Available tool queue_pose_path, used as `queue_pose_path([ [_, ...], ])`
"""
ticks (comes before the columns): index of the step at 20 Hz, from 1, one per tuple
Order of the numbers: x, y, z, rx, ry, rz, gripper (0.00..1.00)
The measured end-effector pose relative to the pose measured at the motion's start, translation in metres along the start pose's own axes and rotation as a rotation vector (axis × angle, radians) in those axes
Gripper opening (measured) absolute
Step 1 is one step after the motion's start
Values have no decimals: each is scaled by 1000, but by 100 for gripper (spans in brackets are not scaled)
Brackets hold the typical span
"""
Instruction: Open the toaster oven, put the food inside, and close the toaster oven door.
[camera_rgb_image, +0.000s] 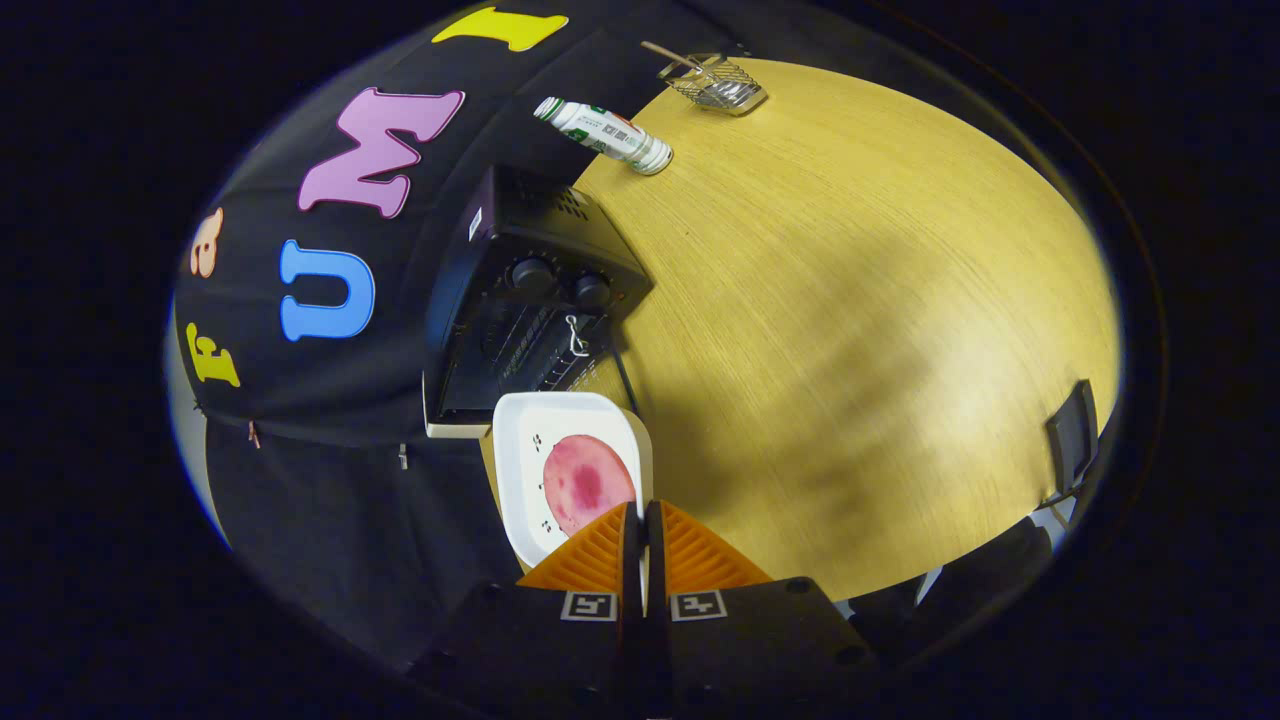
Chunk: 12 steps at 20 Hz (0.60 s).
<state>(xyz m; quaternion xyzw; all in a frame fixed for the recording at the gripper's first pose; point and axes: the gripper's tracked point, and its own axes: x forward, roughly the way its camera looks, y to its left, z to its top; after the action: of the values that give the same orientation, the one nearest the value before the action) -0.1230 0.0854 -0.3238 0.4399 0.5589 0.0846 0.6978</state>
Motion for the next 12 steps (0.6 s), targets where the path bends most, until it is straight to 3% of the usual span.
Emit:
queue_pose_path([
  [5,43,33,-22,139,-92,-24,5],
  [12,107,72,-5,393,-299,-39,5],
])
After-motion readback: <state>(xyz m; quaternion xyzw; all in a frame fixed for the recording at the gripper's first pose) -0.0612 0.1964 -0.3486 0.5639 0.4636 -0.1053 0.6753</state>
